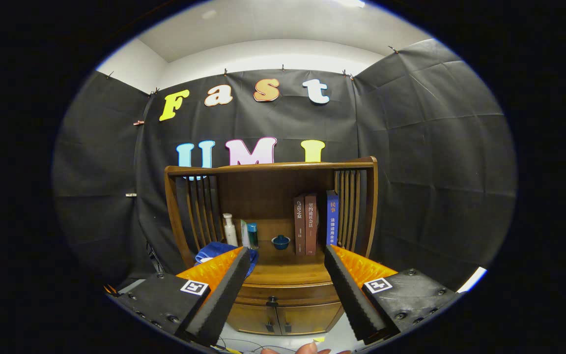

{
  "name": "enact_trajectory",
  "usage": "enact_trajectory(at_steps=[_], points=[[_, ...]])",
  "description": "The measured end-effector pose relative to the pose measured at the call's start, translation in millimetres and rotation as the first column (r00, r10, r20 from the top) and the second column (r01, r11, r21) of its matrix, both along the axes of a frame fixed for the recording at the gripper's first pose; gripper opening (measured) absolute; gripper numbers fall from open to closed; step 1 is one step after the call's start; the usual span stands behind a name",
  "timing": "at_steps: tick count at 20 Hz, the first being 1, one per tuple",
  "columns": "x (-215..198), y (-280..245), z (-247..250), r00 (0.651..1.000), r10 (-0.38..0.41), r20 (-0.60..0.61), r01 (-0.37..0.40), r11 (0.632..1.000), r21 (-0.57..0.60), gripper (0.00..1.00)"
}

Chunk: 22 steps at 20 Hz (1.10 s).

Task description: Pull open the drawer, take out the items inside it, and place them on the countertop above the cabinet.

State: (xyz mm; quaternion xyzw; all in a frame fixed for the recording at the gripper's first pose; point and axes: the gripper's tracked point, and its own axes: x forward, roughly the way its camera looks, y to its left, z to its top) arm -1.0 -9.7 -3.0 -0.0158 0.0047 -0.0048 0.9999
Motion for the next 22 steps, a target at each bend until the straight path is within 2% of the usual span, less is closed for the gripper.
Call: enact_trajectory(at_steps=[8, 12, 17, 22], points=[[8, 13, -13, 1.000, 0.024, -0.015, -0.025, 0.999, -0.040, 0.99], [11, 12, -21, 0.999, 0.015, 0.037, -0.014, 1.000, -0.018, 0.99], [25, 3, -91, 0.999, -0.013, 0.029, 0.014, 0.999, -0.029, 0.99], [53, 0, -196, 0.997, -0.009, -0.081, 0.006, 0.999, -0.032, 0.99]])
